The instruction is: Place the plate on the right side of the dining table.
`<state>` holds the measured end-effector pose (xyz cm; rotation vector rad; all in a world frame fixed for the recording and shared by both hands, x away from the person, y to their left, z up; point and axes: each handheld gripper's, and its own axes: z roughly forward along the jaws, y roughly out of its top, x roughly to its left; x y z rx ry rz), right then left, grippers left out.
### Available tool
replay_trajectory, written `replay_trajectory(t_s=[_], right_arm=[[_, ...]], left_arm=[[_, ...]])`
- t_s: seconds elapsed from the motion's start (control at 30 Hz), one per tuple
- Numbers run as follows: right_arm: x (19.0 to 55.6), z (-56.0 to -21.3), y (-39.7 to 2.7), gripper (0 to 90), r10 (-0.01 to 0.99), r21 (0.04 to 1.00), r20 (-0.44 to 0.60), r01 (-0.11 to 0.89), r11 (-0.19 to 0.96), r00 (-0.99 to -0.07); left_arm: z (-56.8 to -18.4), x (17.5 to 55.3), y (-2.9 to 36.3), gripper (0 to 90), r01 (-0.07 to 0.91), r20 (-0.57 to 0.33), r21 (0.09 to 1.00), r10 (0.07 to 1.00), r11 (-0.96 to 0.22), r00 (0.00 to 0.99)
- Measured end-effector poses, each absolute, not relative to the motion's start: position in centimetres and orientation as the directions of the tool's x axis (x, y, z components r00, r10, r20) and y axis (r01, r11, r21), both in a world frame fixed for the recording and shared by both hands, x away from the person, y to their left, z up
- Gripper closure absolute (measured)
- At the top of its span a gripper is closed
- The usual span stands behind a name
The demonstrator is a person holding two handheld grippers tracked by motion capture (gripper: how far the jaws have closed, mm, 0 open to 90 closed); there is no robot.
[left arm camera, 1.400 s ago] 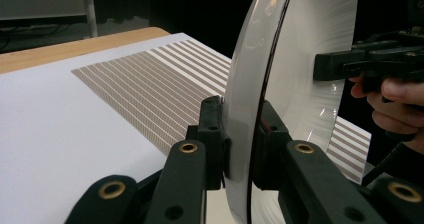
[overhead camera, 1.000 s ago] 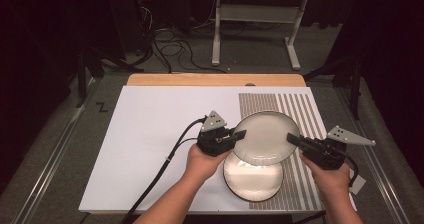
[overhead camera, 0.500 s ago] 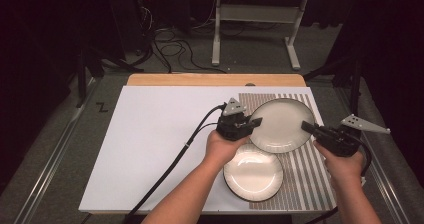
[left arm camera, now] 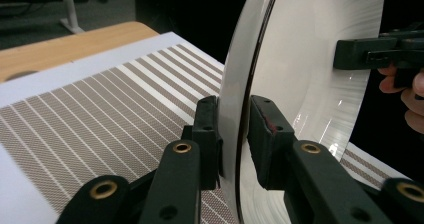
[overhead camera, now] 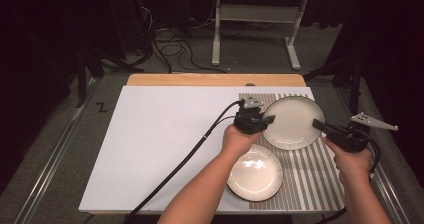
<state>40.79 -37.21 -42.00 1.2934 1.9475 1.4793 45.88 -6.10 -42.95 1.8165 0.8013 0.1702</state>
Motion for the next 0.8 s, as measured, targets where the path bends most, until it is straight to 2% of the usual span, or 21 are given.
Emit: replay_trajectory(t_s=[0.2,0.8], right_arm=[[41.0,-43.1,-38.4,83.6,0.845,0.887,0.236,0.461,0.014,-0.48],[41.0,-46.2,-39.4,84.2,0.856,0.868,0.247,0.496,0.013,-0.455]], left_arm=[[-44.2,46.6,-7.5,73.9,0.464,-0.276,0.865,0.593,-0.189,0.757],[-47.1,46.9,-9.1,71.6,0.526,-0.26,0.798,0.62,-0.294,0.74]])
